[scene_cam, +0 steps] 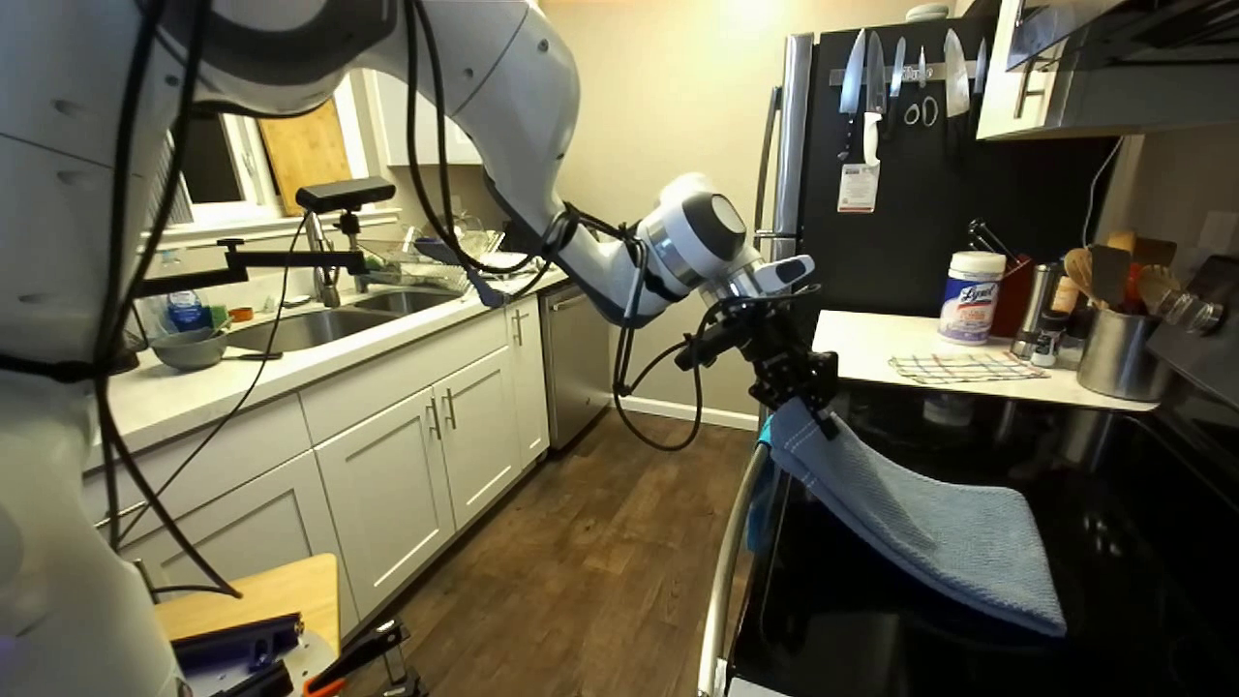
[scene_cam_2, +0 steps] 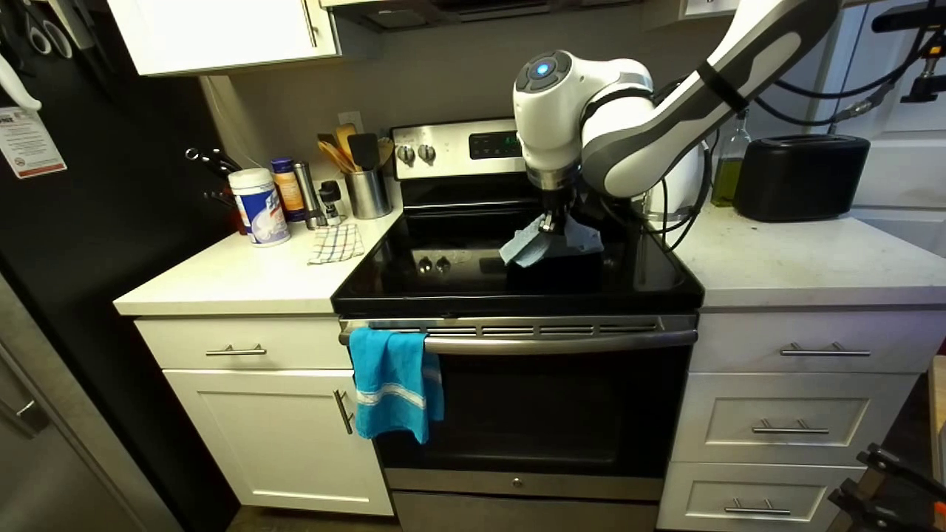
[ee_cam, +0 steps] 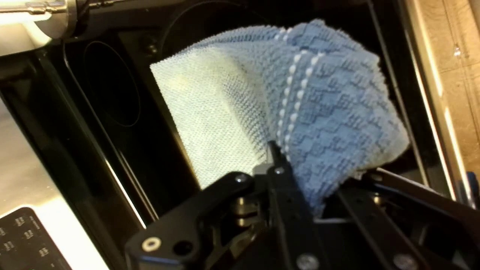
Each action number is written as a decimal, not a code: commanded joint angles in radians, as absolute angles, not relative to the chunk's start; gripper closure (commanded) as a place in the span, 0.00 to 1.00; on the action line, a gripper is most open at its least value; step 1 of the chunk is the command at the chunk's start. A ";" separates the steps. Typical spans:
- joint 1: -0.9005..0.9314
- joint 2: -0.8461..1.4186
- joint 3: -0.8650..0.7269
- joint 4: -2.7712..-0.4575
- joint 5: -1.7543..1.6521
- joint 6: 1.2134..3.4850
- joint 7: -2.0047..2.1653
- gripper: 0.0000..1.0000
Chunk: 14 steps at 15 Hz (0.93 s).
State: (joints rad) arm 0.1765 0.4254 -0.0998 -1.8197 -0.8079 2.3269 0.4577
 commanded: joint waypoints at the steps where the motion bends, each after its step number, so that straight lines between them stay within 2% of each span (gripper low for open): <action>1: 0.181 0.479 -0.061 -1.796 -0.780 2.287 0.451 0.97; 3: 0.186 0.508 -0.050 -1.783 -0.763 2.273 0.447 0.97; 4: 0.190 0.520 -0.049 -1.777 -0.755 2.262 0.447 0.63; 5: 0.190 0.526 -0.048 -1.776 -0.747 2.261 0.444 0.62; 14: 0.188 0.521 -0.031 -1.790 -0.665 2.272 0.385 0.06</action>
